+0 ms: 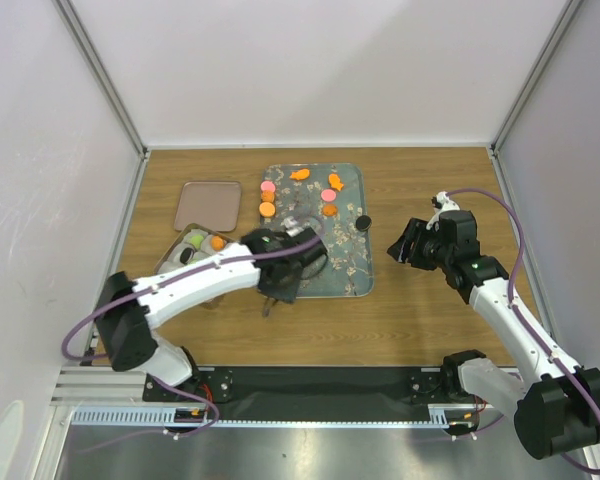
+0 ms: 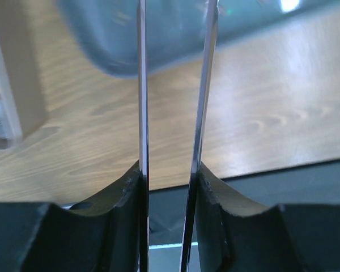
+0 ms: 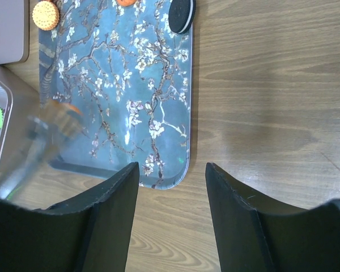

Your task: Pack the cookies

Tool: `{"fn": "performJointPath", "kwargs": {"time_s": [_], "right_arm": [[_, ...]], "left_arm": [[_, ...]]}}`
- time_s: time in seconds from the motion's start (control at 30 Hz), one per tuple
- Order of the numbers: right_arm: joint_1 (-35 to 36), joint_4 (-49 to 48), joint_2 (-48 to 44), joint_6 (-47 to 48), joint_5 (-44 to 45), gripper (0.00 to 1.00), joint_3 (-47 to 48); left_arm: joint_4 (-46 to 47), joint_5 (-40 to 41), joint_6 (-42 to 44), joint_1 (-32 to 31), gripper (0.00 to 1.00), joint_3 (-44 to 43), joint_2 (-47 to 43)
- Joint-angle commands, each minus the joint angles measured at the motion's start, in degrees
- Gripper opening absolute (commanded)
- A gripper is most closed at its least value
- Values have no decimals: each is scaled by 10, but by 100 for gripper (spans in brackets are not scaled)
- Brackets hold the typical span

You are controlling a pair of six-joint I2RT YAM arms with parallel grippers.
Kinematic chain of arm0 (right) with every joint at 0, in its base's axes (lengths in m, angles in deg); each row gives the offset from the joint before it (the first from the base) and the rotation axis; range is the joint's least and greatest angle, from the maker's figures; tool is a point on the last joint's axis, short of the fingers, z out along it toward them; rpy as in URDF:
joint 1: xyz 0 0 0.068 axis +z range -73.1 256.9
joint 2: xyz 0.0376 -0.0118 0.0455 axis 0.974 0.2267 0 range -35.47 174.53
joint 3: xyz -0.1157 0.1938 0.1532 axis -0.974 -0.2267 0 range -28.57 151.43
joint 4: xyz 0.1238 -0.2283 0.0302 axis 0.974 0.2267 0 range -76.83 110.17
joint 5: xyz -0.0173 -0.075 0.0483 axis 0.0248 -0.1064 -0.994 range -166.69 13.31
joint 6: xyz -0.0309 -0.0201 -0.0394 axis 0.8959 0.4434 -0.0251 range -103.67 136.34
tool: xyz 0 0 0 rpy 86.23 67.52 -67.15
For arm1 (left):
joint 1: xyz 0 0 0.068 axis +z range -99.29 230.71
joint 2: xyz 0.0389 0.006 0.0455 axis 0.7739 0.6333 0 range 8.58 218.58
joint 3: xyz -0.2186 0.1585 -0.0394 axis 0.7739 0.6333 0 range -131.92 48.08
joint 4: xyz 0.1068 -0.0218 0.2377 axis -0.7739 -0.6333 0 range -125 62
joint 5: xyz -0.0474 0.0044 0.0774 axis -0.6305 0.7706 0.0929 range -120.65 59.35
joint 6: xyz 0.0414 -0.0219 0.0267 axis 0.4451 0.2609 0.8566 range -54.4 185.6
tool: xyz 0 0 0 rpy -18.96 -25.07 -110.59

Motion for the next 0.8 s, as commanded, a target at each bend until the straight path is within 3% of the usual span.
{"fn": "performJointPath", "kwargs": {"time_s": [0.0, 0.47, 0.77], "right_arm": [[-2, -19, -12, -4, -14, 56, 1], [0, -22, -19, -3, -15, 56, -2], [1, -20, -22, -3, -19, 56, -2]], "left_arm": [[-20, 35, 6, 59, 36, -14, -73], [-10, -19, 59, 394, 37, 112, -250], [0, -37, 45, 499, 38, 155, -262]]}}
